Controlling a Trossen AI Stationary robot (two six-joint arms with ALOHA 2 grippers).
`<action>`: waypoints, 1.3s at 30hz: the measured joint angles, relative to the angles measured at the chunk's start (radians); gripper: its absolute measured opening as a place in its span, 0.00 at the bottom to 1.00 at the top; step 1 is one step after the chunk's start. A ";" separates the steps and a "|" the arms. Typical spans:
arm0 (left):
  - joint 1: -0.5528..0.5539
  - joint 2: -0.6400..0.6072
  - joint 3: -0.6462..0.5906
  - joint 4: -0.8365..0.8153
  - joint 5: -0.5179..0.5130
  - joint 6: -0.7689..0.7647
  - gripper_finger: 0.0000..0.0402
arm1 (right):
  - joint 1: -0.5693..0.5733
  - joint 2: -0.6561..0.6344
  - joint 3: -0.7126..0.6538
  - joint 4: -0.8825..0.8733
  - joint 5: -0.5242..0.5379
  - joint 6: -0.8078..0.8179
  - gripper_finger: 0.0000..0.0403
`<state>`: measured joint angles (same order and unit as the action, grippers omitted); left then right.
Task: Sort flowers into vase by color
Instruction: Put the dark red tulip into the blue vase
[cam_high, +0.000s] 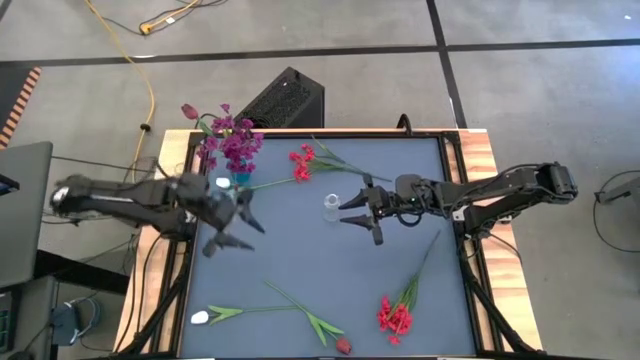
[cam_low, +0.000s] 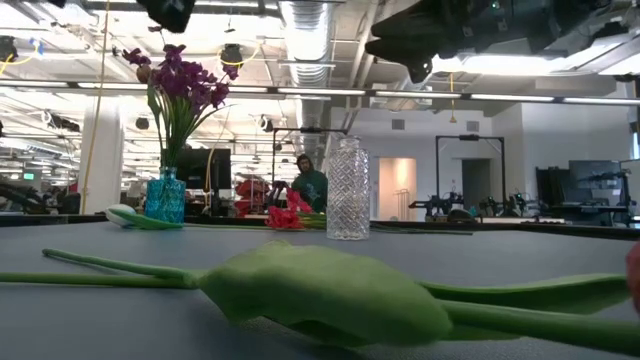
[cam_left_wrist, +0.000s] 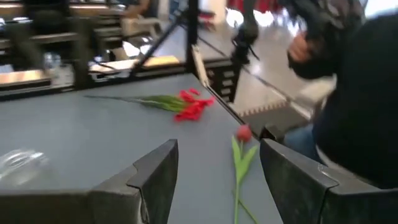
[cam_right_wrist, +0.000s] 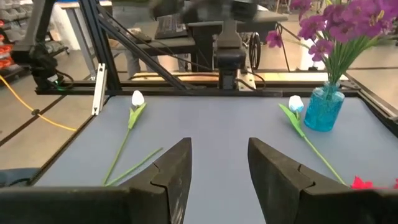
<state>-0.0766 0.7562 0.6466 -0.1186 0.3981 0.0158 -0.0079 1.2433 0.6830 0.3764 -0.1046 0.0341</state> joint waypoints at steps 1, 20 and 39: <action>-0.055 0.023 0.005 0.005 -0.045 0.015 0.54 | -0.002 0.000 0.000 -0.006 0.000 0.000 0.45; -0.544 0.618 0.021 0.194 -0.620 -0.132 0.54 | 0.065 0.000 0.000 -0.044 0.001 0.092 0.45; -0.492 1.010 0.022 0.480 -0.572 -0.096 0.52 | 0.430 0.000 0.000 -0.145 0.378 0.252 0.45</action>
<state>-0.5689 1.7657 0.6690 0.3615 -0.1736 -0.0805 0.4223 1.2430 0.6830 0.2313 0.2733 0.2857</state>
